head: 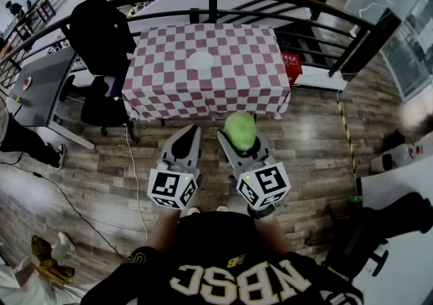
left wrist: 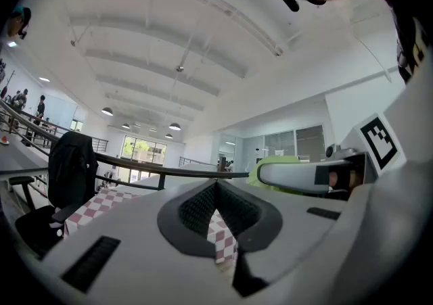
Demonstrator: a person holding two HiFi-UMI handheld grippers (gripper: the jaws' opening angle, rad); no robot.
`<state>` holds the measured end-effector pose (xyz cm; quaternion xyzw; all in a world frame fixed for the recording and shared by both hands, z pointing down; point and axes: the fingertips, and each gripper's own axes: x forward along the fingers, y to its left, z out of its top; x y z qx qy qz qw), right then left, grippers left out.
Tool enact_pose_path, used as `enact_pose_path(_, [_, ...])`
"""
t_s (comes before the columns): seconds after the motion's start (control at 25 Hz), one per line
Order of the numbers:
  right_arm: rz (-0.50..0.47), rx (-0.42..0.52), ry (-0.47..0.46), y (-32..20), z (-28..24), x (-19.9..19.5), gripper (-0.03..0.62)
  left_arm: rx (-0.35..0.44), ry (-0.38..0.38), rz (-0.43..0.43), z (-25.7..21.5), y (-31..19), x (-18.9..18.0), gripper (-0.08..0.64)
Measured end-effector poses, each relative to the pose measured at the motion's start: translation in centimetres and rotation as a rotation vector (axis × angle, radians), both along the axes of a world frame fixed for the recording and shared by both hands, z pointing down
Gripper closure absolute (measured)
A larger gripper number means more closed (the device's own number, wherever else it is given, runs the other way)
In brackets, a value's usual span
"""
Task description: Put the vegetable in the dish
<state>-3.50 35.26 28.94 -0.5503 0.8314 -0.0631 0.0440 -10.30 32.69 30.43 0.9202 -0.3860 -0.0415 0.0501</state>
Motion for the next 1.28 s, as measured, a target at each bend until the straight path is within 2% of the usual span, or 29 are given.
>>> enact_pose_path(0.16, [-0.022, -0.012, -0.012, 0.0, 1.0, 1.5, 0.387, -0.017, -0.009, -0.019, 1.0, 0.1, 1.6, 0.54])
enact_pose_path(0.4, [-0.067, -0.07, -0.054, -0.7, 3.6, 2.5, 0.387, -0.059, -0.032, -0.055, 3.0, -0.3, 1.9, 0.54])
enact_pose_path(0.64, [-0.071, -0.094, -0.057, -4.8, 5.2, 4.0, 0.387, -0.063, -0.04, -0.024, 4.2, -4.2, 3.9, 0.54])
enact_pose_path(0.8, [-0.051, -0.119, -0.062, -9.6, 6.5, 5.0, 0.387, -0.081, -0.034, -0.004, 5.3, -9.2, 4.8, 0.54])
enact_pose_path(0.92, [-0.049, -0.145, -0.046, -13.9, 7.4, 5.4, 0.387, -0.107, 0.0, -0.013, 6.2, -14.0, 4.9, 0.54])
enact_pose_path(1.28, [-0.067, -0.151, -0.012, -30.5, 5.3, 4.5, 0.387, -0.107, 0.031, -0.031, 4.4, -32.3, 3.7, 0.54])
